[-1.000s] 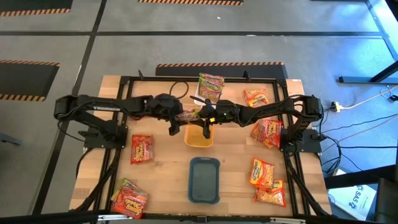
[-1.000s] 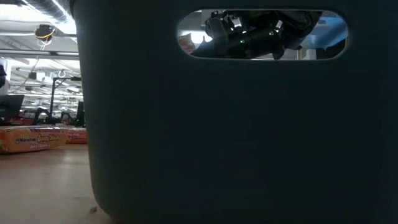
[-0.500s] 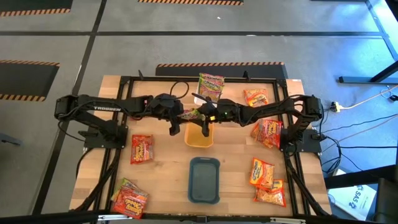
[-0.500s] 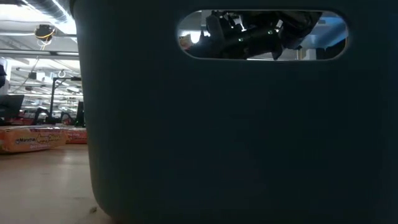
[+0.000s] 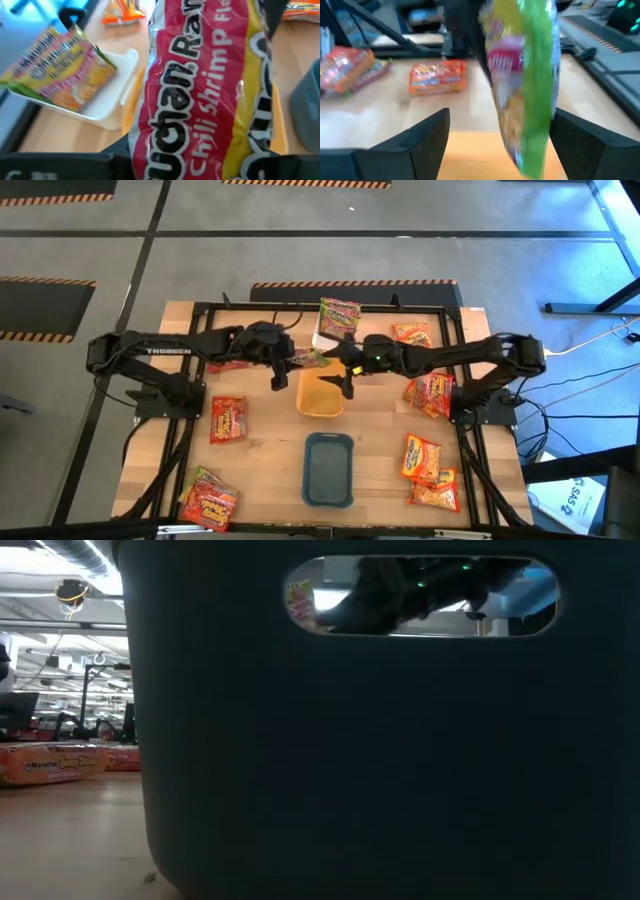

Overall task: Sort Maruchan noodles
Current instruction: Put the green noodle pack into the white bin

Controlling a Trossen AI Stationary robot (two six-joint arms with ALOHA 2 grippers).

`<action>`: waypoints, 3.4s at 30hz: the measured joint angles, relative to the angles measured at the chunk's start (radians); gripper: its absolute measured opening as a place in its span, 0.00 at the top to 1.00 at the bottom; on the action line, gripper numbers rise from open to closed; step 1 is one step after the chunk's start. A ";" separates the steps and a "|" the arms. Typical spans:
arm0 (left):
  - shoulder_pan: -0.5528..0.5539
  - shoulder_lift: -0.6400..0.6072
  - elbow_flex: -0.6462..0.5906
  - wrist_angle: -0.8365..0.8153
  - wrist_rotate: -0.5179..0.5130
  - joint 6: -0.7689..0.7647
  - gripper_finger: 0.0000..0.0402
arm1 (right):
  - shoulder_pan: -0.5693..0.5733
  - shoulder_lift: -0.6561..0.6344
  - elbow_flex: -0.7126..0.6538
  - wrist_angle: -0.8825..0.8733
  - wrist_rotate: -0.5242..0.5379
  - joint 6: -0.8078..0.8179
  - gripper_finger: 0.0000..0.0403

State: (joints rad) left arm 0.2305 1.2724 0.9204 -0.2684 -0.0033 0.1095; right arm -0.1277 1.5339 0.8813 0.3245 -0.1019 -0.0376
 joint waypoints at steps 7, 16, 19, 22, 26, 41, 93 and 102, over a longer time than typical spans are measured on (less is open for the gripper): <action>0.114 0.036 0.069 -0.004 -0.016 0.064 0.68 | -0.063 -0.118 -0.195 0.138 -0.008 -0.047 0.24; 0.243 0.312 0.354 -0.146 0.086 0.206 0.68 | -0.123 -0.248 -0.317 0.073 0.005 -0.041 0.24; 0.273 0.424 0.483 -0.226 0.123 0.248 0.68 | -0.124 -0.301 -0.339 -0.003 0.041 -0.045 0.24; 0.295 0.523 0.599 -0.278 0.172 0.295 0.68 | -0.124 -0.346 -0.353 -0.053 0.082 -0.046 0.24; 0.311 0.628 0.732 -0.315 0.259 0.327 0.68 | -0.122 -0.379 -0.377 -0.097 0.114 -0.038 0.24; 0.318 0.798 0.819 -0.326 0.353 0.347 0.68 | -0.122 -0.416 -0.451 -0.089 0.083 0.033 0.24; 0.251 0.862 0.818 -0.343 0.015 0.473 0.52 | -0.122 -0.415 -0.451 -0.091 0.083 0.036 0.24; 0.240 0.855 0.847 -0.389 -0.048 0.469 0.52 | -0.122 -0.415 -0.451 -0.093 0.083 0.033 0.24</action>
State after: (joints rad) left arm 0.4706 2.1269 1.7675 -0.6570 -0.0511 0.5785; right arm -0.2493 1.1194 0.4301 0.2310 -0.0187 -0.0042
